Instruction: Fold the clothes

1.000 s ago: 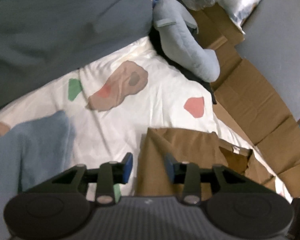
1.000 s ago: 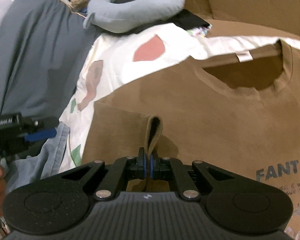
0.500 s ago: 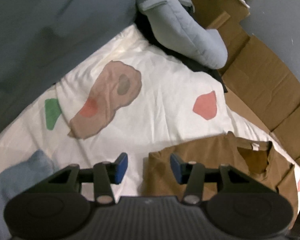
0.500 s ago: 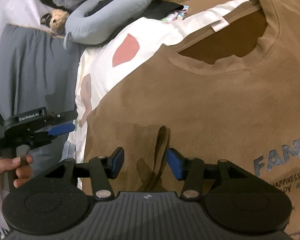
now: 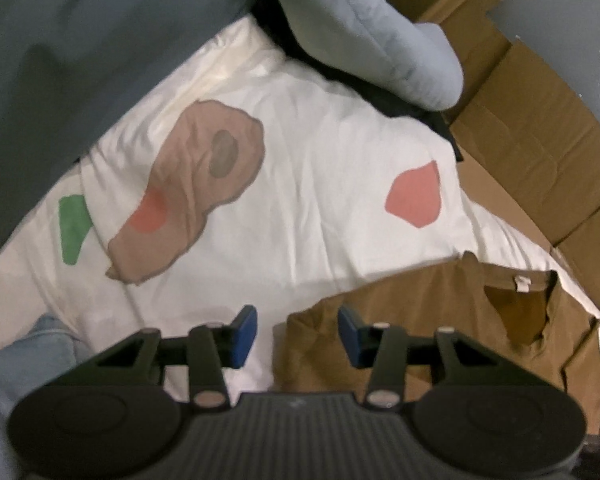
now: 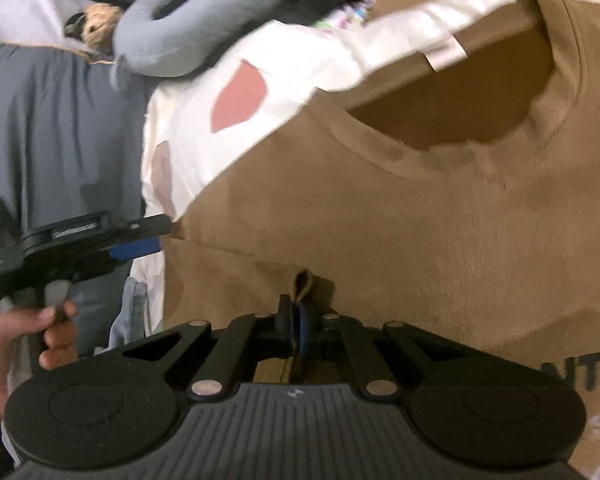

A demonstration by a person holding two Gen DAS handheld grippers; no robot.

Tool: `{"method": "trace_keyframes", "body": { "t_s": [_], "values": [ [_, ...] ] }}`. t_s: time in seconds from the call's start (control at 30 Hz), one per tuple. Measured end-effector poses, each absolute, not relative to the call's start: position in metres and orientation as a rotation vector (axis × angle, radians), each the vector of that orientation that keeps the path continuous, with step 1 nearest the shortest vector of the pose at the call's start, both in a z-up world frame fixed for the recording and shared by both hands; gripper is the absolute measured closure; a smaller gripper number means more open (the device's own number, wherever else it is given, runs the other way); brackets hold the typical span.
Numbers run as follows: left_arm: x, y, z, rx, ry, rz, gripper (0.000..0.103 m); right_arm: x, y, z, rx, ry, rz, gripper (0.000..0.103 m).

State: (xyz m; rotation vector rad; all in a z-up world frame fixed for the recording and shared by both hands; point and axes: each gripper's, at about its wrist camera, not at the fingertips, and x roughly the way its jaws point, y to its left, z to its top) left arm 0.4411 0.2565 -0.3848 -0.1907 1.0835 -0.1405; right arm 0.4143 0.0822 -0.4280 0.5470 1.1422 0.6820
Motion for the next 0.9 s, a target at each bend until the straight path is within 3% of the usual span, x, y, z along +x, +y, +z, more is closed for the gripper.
{"method": "trace_keyframes", "body": {
  "t_s": [0.1,0.17,0.27,0.57,0.73,0.9],
  "values": [
    [0.444,0.253,-0.385,-0.182,1.089,-0.145,0.064,0.411,0.082,-0.416,0.506,1.127,0.694,0.102],
    [0.448,0.25,-0.385,-0.183,1.099,-0.165,0.079,0.408,0.081,-0.411,0.487,1.115,0.694,0.102],
    [0.453,0.241,-0.387,-0.127,1.12,-0.163,0.093,0.407,0.079,-0.409,0.48,1.114,0.677,0.102],
    [0.46,0.236,-0.394,-0.038,1.115,-0.088,0.096,0.402,0.074,-0.415,0.481,1.133,0.642,0.103],
    [0.455,0.246,-0.38,-0.104,1.005,-0.021,0.096,0.4,0.072,-0.427,0.494,1.154,0.604,0.103],
    [0.441,0.257,-0.37,-0.152,1.007,-0.067,0.095,0.401,0.07,-0.426,0.516,1.152,0.604,0.103]
  ]
}}
